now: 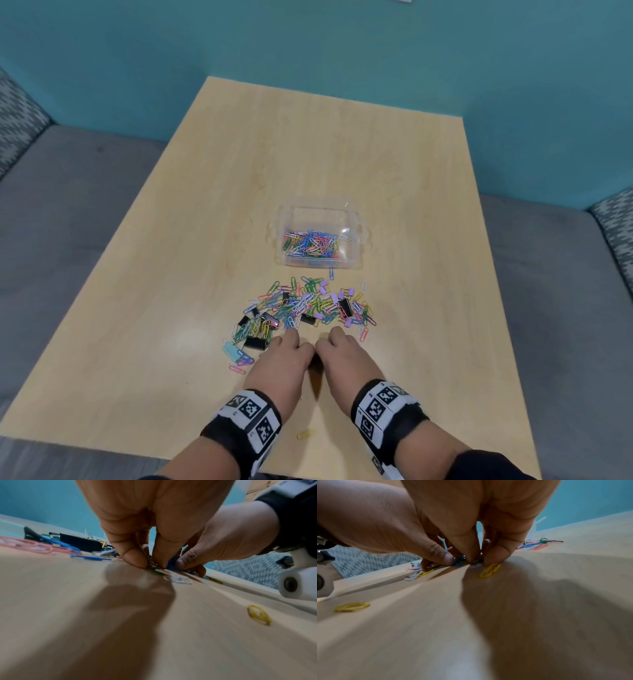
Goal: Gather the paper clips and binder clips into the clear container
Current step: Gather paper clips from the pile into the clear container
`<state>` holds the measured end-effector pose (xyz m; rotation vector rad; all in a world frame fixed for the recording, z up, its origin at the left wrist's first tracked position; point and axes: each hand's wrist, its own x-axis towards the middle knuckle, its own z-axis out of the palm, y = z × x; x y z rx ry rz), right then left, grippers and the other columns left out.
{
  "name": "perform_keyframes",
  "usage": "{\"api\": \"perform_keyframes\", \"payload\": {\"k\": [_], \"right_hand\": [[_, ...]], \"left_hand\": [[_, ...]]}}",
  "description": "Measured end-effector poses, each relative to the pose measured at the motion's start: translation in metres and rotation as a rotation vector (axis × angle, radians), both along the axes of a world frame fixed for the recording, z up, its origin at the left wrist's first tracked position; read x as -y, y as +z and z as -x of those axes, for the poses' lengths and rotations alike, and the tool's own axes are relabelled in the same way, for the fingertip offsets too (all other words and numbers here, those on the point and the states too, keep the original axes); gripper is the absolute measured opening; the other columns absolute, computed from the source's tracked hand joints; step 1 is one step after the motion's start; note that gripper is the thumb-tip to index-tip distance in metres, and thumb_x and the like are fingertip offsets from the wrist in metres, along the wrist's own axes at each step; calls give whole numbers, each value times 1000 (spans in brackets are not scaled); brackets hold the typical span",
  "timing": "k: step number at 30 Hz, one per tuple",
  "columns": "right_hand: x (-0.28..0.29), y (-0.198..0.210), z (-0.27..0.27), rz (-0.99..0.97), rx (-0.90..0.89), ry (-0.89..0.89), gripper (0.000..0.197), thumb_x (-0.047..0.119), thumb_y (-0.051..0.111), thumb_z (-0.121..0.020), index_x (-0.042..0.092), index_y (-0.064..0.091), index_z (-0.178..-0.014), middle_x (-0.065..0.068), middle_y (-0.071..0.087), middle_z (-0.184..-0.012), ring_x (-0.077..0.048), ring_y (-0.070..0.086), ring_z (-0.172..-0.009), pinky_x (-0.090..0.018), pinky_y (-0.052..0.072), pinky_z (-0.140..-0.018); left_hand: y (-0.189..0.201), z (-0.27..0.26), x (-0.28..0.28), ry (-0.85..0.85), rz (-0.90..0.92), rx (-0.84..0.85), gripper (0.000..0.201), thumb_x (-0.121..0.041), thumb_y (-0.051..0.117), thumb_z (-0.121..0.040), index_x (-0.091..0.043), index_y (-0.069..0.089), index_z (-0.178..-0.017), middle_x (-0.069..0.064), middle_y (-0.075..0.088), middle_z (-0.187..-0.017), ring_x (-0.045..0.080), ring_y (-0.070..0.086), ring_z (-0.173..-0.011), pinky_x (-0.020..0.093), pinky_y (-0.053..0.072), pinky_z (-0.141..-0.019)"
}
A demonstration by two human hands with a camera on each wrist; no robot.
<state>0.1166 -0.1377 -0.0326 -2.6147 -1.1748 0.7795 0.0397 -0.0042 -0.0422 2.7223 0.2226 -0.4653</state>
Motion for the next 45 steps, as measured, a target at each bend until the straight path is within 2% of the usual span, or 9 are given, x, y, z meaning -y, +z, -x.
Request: {"api": "perform_keyframes", "payload": {"k": [11,16,21,29,33,36,39,42,45], "right_hand": [[3,9,-15,64,34,91,41,-7,46,-77,12,45,-113,-11,43,-110,-30,48,-90,-37,34,-62],[5,6,-31,68,-11,93,26,-5,45,-80,14,45,-98,-6,41,-94,-26,40,-70,-36,33,-58],[-4,29,-73,-99,-184,-189,13,12,55,-86,20,51,-77,1,55,-75,-24,53,-71,-33,40,-62],[-62,68,-175,-311,-198,-517,11,12,64,-84,16,57,-77,-3,60,-72,-25,60,-66,-35,53,-59],[-68,67,-182,-453,-451,-710,7,8,62,-87,13,60,-91,-10,61,-84,-24,64,-66,-37,57,-62],[-40,59,-179,-215,-78,-470,26,9,48,-89,14,61,-110,-8,63,-105,-28,63,-90,-37,51,-82],[0,47,-157,3,171,-154,36,2,41,-88,14,57,-117,-5,55,-109,-23,55,-90,-32,46,-78],[31,28,-135,127,196,86,55,-3,42,-82,13,41,-135,-7,46,-130,-26,45,-113,-37,47,-89],[40,13,-124,146,133,148,75,-3,40,-83,12,11,-151,-5,15,-157,-24,15,-143,-37,36,-107]], "left_hand": [[1,-6,-5,48,46,78,47,2,78,-49,-21,41,-67,-2,45,-68,19,47,-47,25,28,-42],[9,-13,-11,157,154,45,9,-12,60,-83,-16,53,-77,0,49,-81,25,54,-65,36,45,-57],[37,-41,-34,246,341,110,11,-20,61,-83,-21,58,-72,-9,54,-72,15,52,-69,29,41,-63],[73,-153,-81,416,333,252,9,-21,62,-84,-20,61,-75,-2,62,-70,18,63,-64,30,50,-61],[74,-166,-84,434,235,286,20,-28,63,-83,-20,63,-101,2,60,-94,22,59,-80,30,45,-71],[72,-136,-84,440,193,331,30,-29,61,-85,-20,60,-114,4,55,-104,22,58,-85,30,44,-77],[64,-84,-73,371,219,340,27,-27,63,-84,-22,61,-110,-1,54,-103,16,60,-78,30,47,-75],[50,-34,-54,267,249,291,22,-29,59,-85,-24,62,-106,-6,52,-100,12,58,-84,28,44,-74],[36,2,-37,201,282,226,26,-34,52,-82,-26,61,-105,-11,51,-100,10,55,-90,26,44,-76]]}}
